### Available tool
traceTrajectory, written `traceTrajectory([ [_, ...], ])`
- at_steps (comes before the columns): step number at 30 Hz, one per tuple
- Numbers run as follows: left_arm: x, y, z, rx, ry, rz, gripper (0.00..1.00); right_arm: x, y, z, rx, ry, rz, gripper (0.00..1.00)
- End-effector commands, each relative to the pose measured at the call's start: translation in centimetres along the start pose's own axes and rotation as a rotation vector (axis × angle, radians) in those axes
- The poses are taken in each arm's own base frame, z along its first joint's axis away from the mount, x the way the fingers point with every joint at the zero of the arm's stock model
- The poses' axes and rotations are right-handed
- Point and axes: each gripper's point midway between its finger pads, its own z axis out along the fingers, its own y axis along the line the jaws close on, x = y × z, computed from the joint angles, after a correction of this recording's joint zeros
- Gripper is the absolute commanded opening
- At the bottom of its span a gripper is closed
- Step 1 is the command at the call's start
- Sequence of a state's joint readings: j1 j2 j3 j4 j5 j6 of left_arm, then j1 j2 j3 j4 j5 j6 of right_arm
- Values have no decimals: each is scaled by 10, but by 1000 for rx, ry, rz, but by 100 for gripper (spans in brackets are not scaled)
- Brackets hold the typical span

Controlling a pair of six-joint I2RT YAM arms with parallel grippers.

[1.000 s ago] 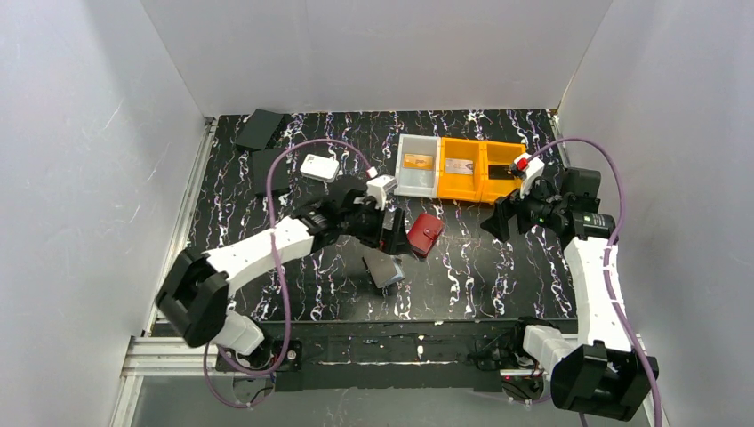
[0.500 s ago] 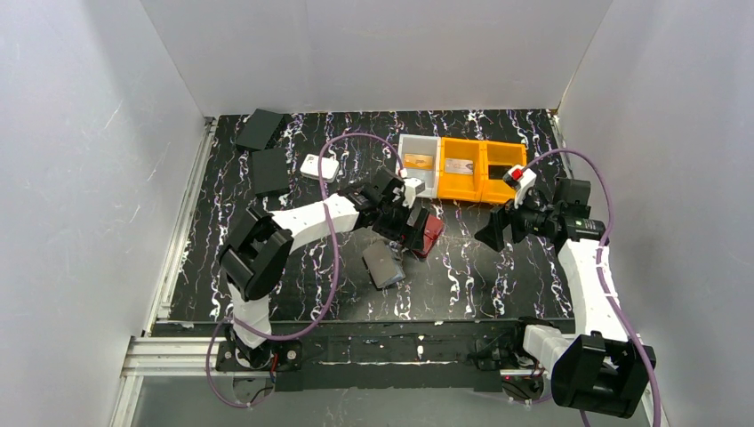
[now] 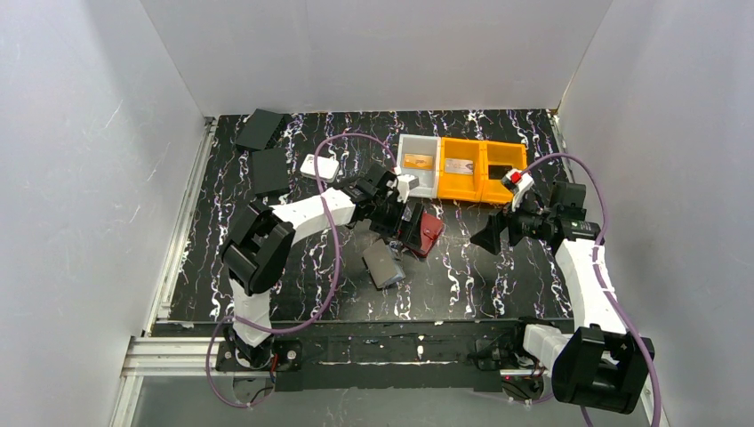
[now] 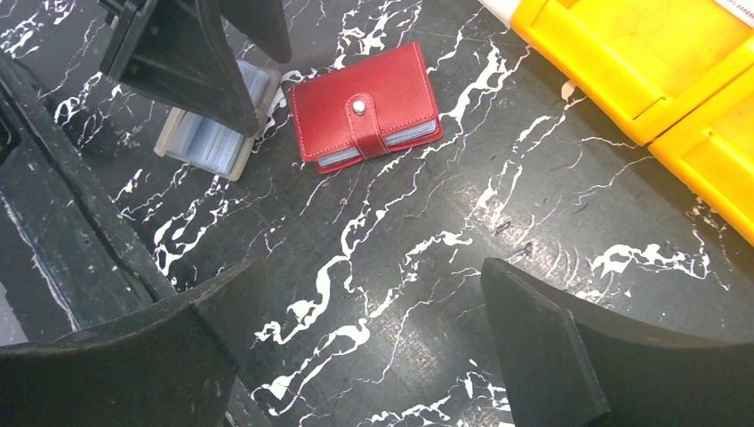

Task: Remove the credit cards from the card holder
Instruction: Open the card holder at the center of the board.

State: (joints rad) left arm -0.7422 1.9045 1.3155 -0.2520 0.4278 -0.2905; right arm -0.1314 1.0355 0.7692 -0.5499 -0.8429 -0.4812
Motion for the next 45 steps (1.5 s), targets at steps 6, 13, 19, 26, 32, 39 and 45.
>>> traceTrajectory([
  [6, 4, 1, 5, 52, 20, -61, 95, -4, 4, 8, -71, -41, 14, 100],
  [13, 6, 8, 10, 31, 30, -87, 95, -2, 6, 9, -89, -48, 20, 100],
  [19, 12, 17, 16, -5, 47, -125, 89, 0, 6, 13, -107, -43, 36, 100],
  [26, 8, 17, 26, 7, 33, -171, 83, 0, 12, 21, -145, -26, 38, 100],
  [32, 2, 26, 34, -40, -4, -242, 80, 1, 10, 43, -144, 31, 105, 100],
  [39, 8, 32, 45, -54, -18, -285, 68, 19, -9, 86, -42, 127, 263, 89],
  [45, 23, 33, 56, -61, 0, -303, 63, 27, -19, 119, 23, 188, 266, 82],
])
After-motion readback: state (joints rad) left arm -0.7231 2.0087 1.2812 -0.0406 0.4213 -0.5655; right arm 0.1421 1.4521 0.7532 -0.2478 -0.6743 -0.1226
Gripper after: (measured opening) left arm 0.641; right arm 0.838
